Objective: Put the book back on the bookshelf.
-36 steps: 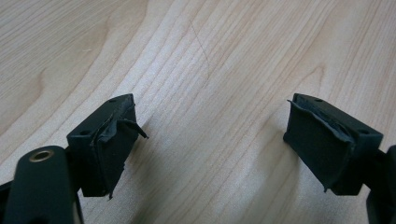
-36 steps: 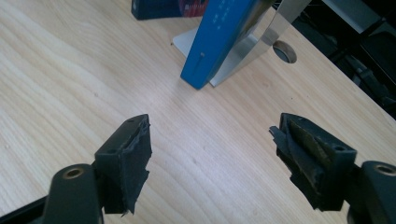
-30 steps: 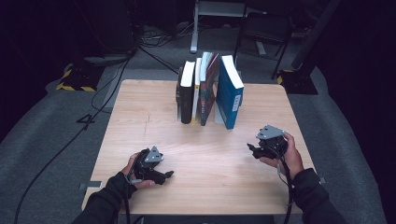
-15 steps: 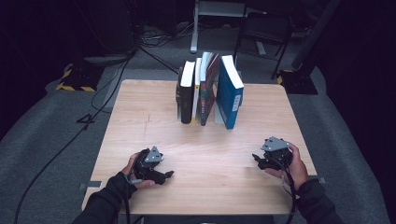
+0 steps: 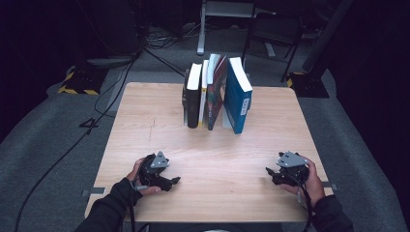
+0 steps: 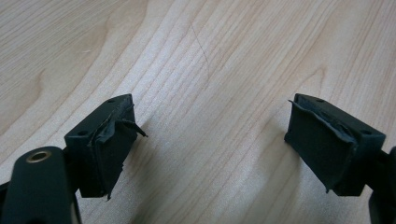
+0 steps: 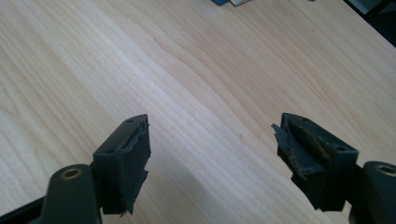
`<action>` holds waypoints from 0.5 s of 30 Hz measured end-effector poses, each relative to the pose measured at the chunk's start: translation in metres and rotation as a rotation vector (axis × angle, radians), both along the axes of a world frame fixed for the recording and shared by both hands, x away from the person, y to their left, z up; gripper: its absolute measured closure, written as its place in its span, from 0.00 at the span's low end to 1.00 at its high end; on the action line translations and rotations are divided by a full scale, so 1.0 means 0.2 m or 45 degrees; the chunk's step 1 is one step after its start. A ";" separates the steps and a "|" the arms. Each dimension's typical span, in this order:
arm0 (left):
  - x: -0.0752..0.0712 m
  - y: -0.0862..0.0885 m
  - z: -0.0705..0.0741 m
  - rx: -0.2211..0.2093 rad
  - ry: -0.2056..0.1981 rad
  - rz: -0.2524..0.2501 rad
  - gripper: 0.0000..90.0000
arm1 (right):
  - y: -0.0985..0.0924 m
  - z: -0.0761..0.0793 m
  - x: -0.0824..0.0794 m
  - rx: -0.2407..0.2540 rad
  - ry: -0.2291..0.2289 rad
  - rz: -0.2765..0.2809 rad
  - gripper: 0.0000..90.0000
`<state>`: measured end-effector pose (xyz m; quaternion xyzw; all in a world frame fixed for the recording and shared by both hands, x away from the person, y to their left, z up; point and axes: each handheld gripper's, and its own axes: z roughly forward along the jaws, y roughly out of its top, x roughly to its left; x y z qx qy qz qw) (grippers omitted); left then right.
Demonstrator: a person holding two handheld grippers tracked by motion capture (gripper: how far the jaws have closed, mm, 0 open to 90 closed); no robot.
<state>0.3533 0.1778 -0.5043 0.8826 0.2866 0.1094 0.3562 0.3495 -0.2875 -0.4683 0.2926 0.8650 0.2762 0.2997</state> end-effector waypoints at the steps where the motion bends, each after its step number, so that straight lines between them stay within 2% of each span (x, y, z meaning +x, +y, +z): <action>1: 0.00 0.00 0.00 0.000 0.000 0.000 0.18 | -0.01 -0.01 -0.01 0.003 -0.007 -0.004 0.29; 3: 0.00 0.00 0.00 0.000 0.000 0.000 0.18 | -0.04 -0.02 -0.03 0.031 -0.009 -0.007 0.29; 15: 0.00 0.00 0.00 0.002 0.001 0.003 0.18 | -0.17 -0.09 -0.10 0.104 0.026 -0.048 0.29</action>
